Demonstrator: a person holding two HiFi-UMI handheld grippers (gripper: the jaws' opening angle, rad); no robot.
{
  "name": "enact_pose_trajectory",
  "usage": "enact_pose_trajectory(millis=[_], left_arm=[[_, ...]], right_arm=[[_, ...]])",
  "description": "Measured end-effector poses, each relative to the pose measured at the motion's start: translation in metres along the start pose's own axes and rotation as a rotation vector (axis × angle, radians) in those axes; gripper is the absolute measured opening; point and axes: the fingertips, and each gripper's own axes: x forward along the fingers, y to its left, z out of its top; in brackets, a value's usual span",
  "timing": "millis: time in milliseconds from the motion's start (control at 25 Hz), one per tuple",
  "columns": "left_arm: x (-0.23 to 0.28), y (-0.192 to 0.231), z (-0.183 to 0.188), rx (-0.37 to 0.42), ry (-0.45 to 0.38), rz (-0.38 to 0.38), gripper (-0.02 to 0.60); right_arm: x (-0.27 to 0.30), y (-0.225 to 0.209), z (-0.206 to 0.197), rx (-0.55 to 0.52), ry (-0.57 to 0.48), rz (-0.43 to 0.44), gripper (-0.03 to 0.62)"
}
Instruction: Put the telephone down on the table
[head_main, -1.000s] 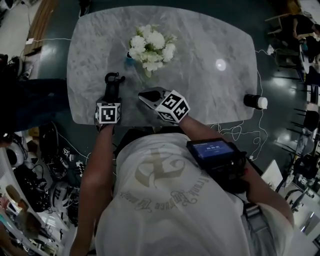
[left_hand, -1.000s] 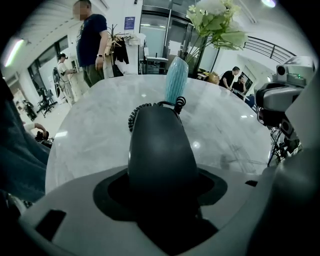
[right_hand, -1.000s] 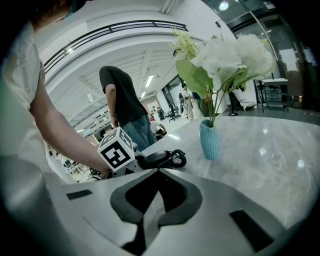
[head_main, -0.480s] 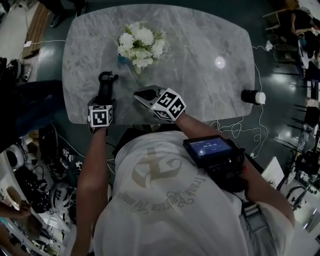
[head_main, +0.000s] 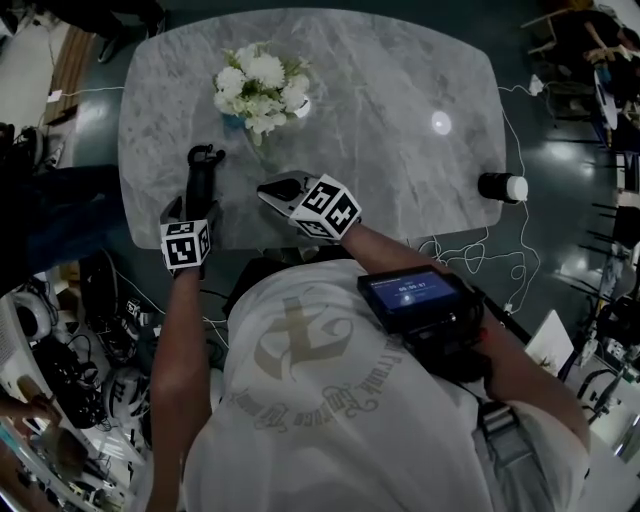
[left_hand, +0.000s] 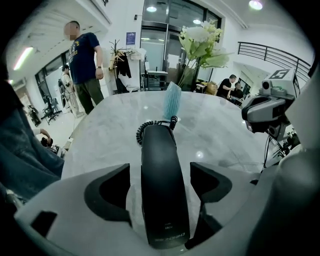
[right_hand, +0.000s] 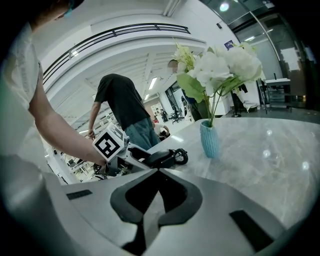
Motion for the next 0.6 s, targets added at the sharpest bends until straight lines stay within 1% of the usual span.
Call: enact_pose_trajectory(millis=[120, 320, 600], left_arm=[[-0.015, 0.002, 0.001, -0.012, -0.028, 0.031, 0.371], [-0.036, 0.0, -0.006, -0.057, -0.067, 0.076, 0.371], [-0.082, -0.018, -0.004, -0.146, -0.2, 0.103, 0.368]], right_arm=[[-0.001, 0.004, 0.003, -0.016, -0.006, 0.019, 0.015], [0.0, 0.012, 0.004, -0.058, -0.004, 0.065, 0.015], [-0.002, 0.026, 0.006, -0.126, 0.004, 0.141, 0.015]])
